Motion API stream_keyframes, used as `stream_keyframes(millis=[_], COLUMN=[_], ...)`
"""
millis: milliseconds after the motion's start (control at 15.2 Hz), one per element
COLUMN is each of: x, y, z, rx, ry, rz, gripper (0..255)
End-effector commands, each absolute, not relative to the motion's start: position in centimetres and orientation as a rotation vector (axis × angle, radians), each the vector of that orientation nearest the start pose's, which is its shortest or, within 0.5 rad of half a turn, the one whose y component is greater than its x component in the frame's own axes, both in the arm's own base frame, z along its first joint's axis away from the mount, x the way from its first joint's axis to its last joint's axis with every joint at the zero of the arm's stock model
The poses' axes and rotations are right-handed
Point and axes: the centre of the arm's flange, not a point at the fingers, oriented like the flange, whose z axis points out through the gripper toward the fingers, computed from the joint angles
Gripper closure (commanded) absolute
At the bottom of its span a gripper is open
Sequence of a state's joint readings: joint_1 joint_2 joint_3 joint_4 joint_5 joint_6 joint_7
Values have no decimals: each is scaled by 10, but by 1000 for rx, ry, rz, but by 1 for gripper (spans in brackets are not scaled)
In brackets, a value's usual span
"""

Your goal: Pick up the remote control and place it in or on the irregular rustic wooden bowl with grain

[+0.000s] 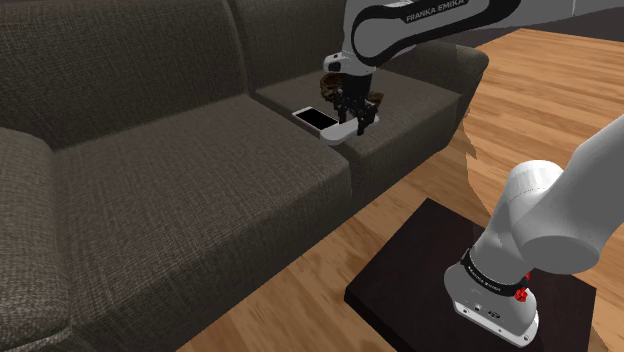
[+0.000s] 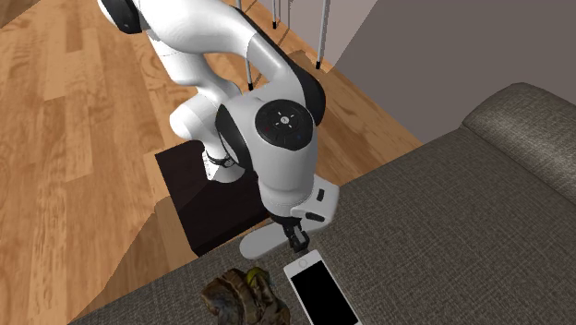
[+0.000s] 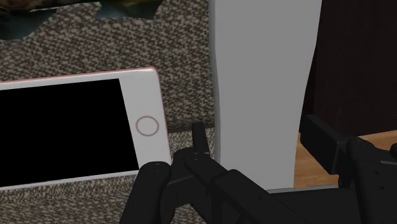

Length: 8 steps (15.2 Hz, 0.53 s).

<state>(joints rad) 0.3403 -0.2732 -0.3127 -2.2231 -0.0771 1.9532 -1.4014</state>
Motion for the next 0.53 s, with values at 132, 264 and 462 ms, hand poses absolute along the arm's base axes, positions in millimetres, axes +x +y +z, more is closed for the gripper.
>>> stream_keyframes(millis=[132,264,462], x=[471,471,471], y=[1,1,1], z=[502,513,529], rx=[-2321,-2321,-2321], ry=[-2097,-2097,-2097], rz=[-2,-2,-2], gripper=[255,255,255])
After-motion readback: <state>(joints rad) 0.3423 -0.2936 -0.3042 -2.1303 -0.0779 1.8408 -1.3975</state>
